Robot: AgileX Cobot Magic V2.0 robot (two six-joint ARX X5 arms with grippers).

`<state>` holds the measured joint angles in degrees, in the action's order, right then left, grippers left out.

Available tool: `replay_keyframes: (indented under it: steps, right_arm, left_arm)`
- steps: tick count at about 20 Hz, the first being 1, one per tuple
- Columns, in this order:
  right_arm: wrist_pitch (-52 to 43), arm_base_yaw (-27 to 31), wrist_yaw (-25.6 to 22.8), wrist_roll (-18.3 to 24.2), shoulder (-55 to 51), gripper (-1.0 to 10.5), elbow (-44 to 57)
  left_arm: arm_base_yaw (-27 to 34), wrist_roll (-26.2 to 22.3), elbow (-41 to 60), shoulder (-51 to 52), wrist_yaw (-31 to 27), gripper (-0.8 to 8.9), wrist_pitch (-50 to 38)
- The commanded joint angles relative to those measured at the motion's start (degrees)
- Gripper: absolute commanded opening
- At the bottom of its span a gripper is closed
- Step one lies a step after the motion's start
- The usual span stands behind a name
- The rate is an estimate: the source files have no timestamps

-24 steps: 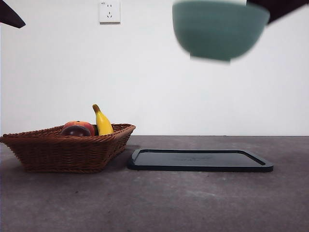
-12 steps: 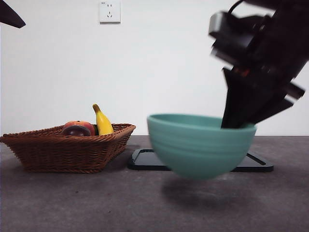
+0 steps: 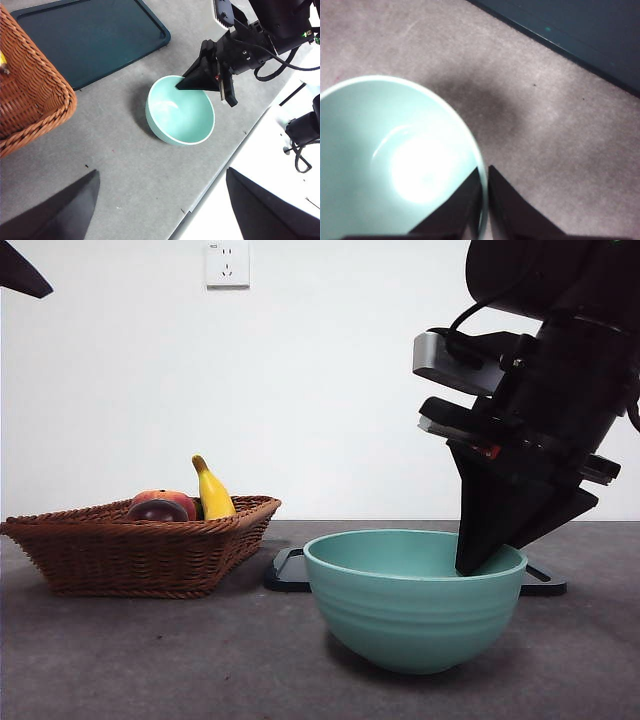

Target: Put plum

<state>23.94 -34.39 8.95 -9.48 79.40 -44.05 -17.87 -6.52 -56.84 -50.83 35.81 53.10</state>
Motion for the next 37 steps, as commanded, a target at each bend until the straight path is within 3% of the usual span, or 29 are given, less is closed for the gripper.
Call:
replay_keyframes:
  steps: [1, 4, 11, 14, 21, 31, 37]
  right_arm:
    - [0.2, -0.4, 0.0, -0.6, 0.7, 0.6, -0.2]
    - [0.3, -0.4, 0.0, -0.7, 0.7, 2.2, -0.2]
    - [0.9, -0.3, -2.2, -1.9, -2.8, 2.4, -1.8]
    - [5.1, -0.2, -4.7, -1.3, -8.3, 2.4, -5.6]
    - [17.5, -0.3, -4.3, -0.1, -20.4, 2.4, -15.9]
    - [36.3, -0.3, 10.9, 2.9, -31.8, 2.4, -16.9]
    - [37.8, -0.3, 11.0, 3.7, -32.3, 2.4, -16.9]
  left_arm:
    - [-0.2, -0.5, -1.2, -0.4, 0.2, 4.01, -0.4]
    - [-0.2, -0.5, -1.2, -0.4, 0.2, 4.01, -0.4]
    - [-0.2, -0.5, -1.2, -0.4, 0.2, 4.01, -0.3]
    - [-0.2, -0.5, -1.2, -0.4, 0.2, 4.01, -0.3]
    - [-0.2, -0.5, -1.2, -0.4, 0.2, 4.01, -0.3]
    - [-0.2, -0.5, -1.2, -0.4, 0.2, 4.01, -0.3]
    - [-0.2, -0.5, -1.2, -0.4, 0.2, 4.01, -0.2]
